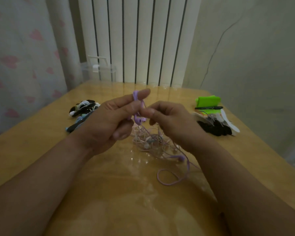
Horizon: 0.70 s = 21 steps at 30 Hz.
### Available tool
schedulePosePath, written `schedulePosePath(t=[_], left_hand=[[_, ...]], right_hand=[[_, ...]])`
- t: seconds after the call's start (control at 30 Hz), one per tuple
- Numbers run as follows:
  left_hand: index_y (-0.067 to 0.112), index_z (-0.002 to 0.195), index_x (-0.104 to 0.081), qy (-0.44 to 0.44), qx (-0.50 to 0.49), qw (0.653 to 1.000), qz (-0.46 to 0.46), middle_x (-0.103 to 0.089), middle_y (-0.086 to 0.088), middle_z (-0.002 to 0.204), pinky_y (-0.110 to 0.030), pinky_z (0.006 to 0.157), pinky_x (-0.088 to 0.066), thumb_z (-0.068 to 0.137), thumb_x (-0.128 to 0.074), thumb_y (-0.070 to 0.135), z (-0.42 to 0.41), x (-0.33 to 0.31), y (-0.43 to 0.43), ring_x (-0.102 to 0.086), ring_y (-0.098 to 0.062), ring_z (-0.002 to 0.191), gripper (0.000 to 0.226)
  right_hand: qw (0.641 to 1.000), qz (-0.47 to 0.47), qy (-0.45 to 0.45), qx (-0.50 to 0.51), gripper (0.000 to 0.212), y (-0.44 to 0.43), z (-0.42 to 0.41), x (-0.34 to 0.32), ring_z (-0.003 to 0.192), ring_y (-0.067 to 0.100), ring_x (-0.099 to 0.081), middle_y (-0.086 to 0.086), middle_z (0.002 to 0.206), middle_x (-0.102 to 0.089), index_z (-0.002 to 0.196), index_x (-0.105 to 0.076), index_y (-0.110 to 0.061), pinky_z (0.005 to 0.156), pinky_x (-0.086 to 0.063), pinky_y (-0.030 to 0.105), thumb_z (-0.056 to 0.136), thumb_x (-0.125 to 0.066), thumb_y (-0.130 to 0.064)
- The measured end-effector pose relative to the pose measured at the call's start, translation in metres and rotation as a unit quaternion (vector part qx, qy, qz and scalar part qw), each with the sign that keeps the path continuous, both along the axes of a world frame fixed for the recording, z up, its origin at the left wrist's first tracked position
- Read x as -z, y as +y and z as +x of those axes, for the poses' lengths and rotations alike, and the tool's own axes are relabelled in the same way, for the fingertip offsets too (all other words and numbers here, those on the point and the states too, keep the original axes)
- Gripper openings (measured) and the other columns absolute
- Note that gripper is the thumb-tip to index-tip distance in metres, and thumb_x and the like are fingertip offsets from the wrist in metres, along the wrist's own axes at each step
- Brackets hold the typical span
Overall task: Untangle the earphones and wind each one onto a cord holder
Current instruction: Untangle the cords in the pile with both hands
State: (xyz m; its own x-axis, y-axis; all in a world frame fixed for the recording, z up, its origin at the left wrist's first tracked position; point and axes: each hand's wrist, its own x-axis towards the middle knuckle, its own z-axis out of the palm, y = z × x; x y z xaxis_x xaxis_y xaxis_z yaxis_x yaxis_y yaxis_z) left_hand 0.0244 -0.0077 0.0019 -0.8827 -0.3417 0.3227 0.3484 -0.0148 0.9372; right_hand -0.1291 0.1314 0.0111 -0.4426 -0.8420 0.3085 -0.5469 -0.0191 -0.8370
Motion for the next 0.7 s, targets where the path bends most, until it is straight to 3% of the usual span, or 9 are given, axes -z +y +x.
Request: schedulePosePath(t=[0.1, 0.23, 0.3, 0.37, 0.47, 0.57, 0.63, 0.7], left_hand=[[0.027, 0.140, -0.064, -0.005, -0.098, 0.995, -0.019, -0.077, -0.008, 0.114, -0.020, 0.042, -0.032, 0.106, -0.052, 0.025, 0.000, 0.003, -0.008, -0.031, -0.007, 0.038, 0.036], [0.029, 0.144, -0.060, -0.055, -0.226, 0.954, -0.188, -0.078, 0.008, 0.117, -0.021, 0.052, -0.045, 0.109, -0.053, 0.024, 0.000, 0.004, -0.003, -0.048, -0.007, 0.049, 0.037], [0.024, 0.144, -0.061, -0.056, -0.254, 0.932, -0.254, -0.070, 0.021, 0.127, -0.008, 0.072, -0.050, 0.108, -0.055, 0.019, -0.002, 0.007, -0.002, -0.067, 0.010, 0.079, 0.037], [0.024, 0.145, -0.059, -0.068, -0.245, 0.911, -0.325, -0.065, 0.027, 0.131, -0.007, 0.081, -0.049, 0.106, -0.058, 0.019, -0.003, 0.011, -0.001, -0.066, 0.012, 0.094, 0.039], [0.031, 0.142, -0.061, -0.094, -0.212, 0.893, -0.387, -0.070, 0.032, 0.108, -0.009, 0.079, -0.048, 0.106, -0.056, 0.024, -0.001, 0.011, -0.001, -0.065, 0.008, 0.086, 0.037], [0.041, 0.110, -0.070, -0.115, -0.167, 0.887, -0.416, -0.070, 0.020, 0.086, -0.010, 0.072, -0.043, 0.106, -0.053, 0.032, 0.003, 0.006, 0.003, -0.064, 0.001, 0.082, 0.020], [0.035, 0.114, -0.073, -0.132, -0.115, 0.907, -0.383, -0.071, 0.008, 0.084, -0.011, 0.068, -0.044, 0.105, -0.054, 0.031, 0.005, 0.003, 0.005, -0.063, -0.002, 0.072, 0.021], [0.031, 0.125, -0.073, -0.141, -0.036, 0.948, -0.284, -0.069, 0.000, 0.078, -0.018, 0.054, -0.041, 0.103, -0.056, 0.027, 0.007, 0.000, 0.007, -0.052, -0.005, 0.056, 0.028]], right_hand=[[0.995, 0.040, 0.087, -0.010, 0.022, -0.008, 0.014, 0.007, 0.061, -0.003, -0.058, -0.003, 0.074, -0.071, 0.106, -0.079, -0.022, 0.056, -0.042, 0.012, 0.105, -0.061, -0.035], [0.986, 0.058, 0.157, 0.006, 0.034, -0.010, 0.019, 0.010, 0.061, 0.012, -0.058, 0.002, 0.070, -0.067, 0.096, -0.077, -0.016, 0.059, -0.043, 0.030, 0.105, -0.059, -0.043], [0.981, 0.074, 0.179, 0.016, 0.028, -0.008, 0.016, 0.010, 0.061, 0.010, -0.057, -0.011, 0.066, -0.066, 0.093, -0.076, -0.018, 0.056, -0.040, 0.027, 0.104, -0.061, -0.039], [0.980, 0.077, 0.183, 0.029, 0.024, -0.006, 0.013, 0.007, 0.060, 0.004, -0.056, -0.023, 0.065, -0.063, 0.093, -0.076, -0.023, 0.054, -0.037, 0.023, 0.102, -0.061, -0.038], [0.982, 0.047, 0.178, 0.036, 0.015, -0.001, 0.008, 0.000, 0.057, -0.001, -0.053, -0.023, 0.063, -0.061, 0.090, -0.075, -0.025, 0.054, -0.035, 0.014, 0.100, -0.065, -0.031], [0.995, -0.003, 0.102, 0.011, 0.012, 0.005, 0.006, -0.009, 0.059, 0.006, -0.051, -0.008, 0.071, -0.063, 0.094, -0.071, -0.023, 0.055, -0.042, 0.024, 0.095, -0.063, -0.014], [0.999, -0.039, 0.034, -0.007, 0.016, 0.008, 0.003, -0.015, 0.058, 0.006, -0.053, 0.000, 0.081, -0.069, 0.096, -0.069, -0.021, 0.054, -0.043, 0.026, 0.094, -0.060, -0.008], [0.996, -0.069, -0.047, -0.027, 0.019, 0.009, -0.001, -0.018, 0.053, 0.007, -0.046, 0.002, 0.077, -0.068, 0.098, -0.068, -0.016, 0.050, -0.037, 0.025, 0.094, -0.058, -0.001]])
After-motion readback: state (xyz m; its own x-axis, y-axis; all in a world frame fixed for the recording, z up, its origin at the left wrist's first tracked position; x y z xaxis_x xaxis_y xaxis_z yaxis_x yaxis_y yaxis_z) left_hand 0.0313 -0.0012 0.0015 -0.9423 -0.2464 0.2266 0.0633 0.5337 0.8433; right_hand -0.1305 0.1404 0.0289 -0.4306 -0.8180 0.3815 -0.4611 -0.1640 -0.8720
